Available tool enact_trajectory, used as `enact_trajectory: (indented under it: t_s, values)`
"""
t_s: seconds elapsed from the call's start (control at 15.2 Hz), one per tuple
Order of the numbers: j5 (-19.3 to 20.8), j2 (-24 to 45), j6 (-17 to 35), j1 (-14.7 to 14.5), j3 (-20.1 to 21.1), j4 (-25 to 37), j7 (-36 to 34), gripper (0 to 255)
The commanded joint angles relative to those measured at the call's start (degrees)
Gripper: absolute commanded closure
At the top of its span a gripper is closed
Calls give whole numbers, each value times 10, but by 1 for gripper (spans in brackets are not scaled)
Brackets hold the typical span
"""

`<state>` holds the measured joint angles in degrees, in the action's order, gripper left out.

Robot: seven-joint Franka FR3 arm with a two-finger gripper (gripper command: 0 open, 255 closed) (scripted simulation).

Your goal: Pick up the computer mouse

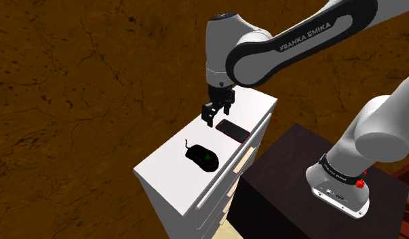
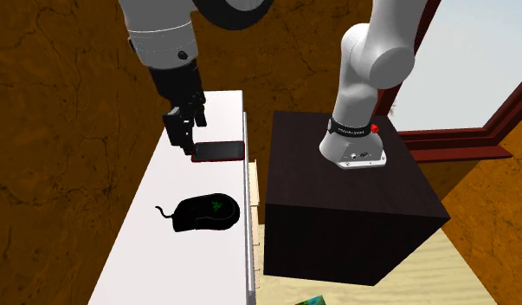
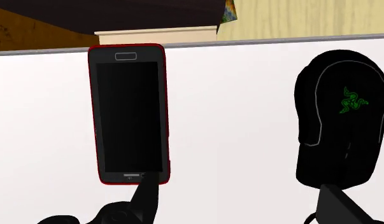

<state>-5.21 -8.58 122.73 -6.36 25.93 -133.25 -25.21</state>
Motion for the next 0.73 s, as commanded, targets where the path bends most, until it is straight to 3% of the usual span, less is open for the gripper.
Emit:
enact_trajectory:
  t_s: [0.0, 0.33, 0.66]
  values:
    - [18, 43, 23, -4, 16, 20, -33, 0]
    - [85, 159, 57, -24, 35, 95, -118, 0]
    - [142, 253, 74, -58, 28, 164, -179, 0]
